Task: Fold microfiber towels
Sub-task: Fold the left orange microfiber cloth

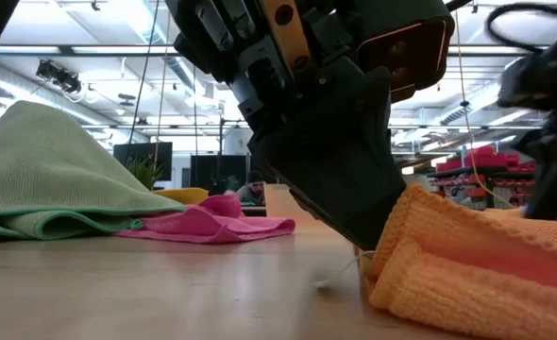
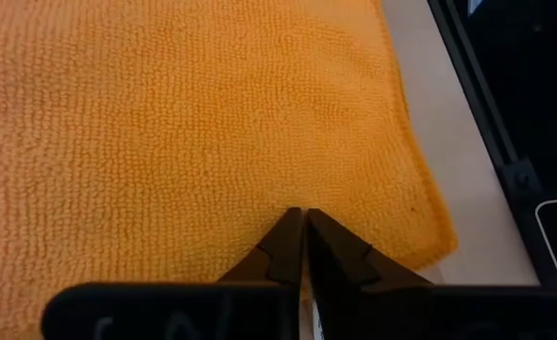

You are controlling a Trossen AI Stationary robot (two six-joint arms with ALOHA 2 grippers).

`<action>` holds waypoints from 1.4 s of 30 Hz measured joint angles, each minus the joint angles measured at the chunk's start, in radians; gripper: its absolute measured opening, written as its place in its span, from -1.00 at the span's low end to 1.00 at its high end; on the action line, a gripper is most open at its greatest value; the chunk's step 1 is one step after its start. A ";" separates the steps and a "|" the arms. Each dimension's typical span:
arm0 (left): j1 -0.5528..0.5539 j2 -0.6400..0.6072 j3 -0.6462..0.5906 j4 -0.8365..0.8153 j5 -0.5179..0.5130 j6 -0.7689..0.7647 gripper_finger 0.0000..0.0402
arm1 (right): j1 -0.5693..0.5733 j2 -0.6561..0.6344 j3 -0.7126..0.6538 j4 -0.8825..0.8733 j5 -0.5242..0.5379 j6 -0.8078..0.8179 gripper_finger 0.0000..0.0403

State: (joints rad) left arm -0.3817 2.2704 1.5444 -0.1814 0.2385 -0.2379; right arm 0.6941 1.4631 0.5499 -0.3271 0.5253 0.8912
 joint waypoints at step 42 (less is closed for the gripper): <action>-0.005 0.003 -0.002 0.034 0.001 0.012 -0.92 | -0.005 -0.059 0.171 -0.371 -0.120 0.080 -0.99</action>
State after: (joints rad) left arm -0.3862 2.2738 1.5423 -0.1474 0.2398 -0.2259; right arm 0.6892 1.4044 0.7210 -0.6980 0.4054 0.9710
